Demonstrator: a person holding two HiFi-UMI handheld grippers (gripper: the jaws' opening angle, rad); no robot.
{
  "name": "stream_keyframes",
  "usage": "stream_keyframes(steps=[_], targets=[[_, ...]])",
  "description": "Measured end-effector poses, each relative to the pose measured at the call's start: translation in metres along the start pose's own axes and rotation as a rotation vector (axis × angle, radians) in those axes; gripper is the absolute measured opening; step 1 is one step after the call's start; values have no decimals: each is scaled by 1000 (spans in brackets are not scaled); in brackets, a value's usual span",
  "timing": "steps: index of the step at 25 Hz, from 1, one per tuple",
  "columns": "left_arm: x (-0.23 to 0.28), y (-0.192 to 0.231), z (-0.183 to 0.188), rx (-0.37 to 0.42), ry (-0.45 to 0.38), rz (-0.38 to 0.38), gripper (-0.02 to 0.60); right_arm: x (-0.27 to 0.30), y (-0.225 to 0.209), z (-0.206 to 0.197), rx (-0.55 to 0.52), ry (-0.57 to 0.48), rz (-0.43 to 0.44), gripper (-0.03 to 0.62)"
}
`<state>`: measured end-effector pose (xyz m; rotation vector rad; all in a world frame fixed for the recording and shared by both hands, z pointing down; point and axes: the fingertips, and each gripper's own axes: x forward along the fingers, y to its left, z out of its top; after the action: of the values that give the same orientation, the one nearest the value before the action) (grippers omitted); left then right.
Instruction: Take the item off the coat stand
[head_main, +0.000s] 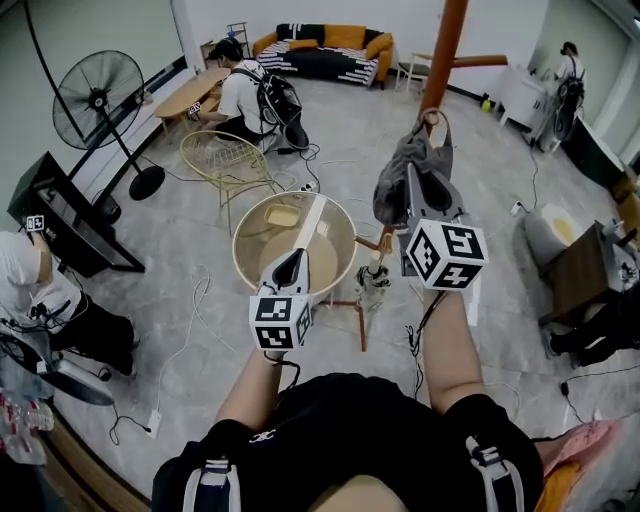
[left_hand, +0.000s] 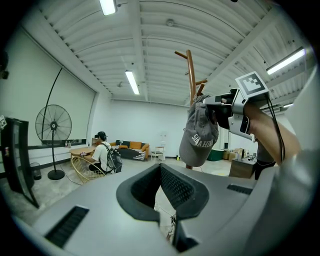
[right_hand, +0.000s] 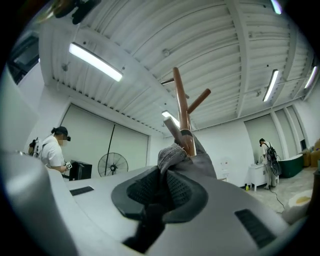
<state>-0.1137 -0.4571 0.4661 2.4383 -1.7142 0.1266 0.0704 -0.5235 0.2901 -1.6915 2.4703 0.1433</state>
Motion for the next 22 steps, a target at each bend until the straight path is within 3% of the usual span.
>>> stream_keyframes(steps=[7, 13, 17, 22], targets=[[-7, -3, 0, -3, -16, -7, 17, -27, 31, 32, -46, -55, 70, 48], [-14, -3, -9, -11, -14, -6, 18, -51, 53, 34, -49, -68, 123, 48], [-17, -1, -9, -20, -12, -4, 18, -60, 53, 9, -24, -2, 119, 48], [-19, -7, -13, -24, -7, 0, 18, -72, 39, -53, 26, 155, 101, 48]])
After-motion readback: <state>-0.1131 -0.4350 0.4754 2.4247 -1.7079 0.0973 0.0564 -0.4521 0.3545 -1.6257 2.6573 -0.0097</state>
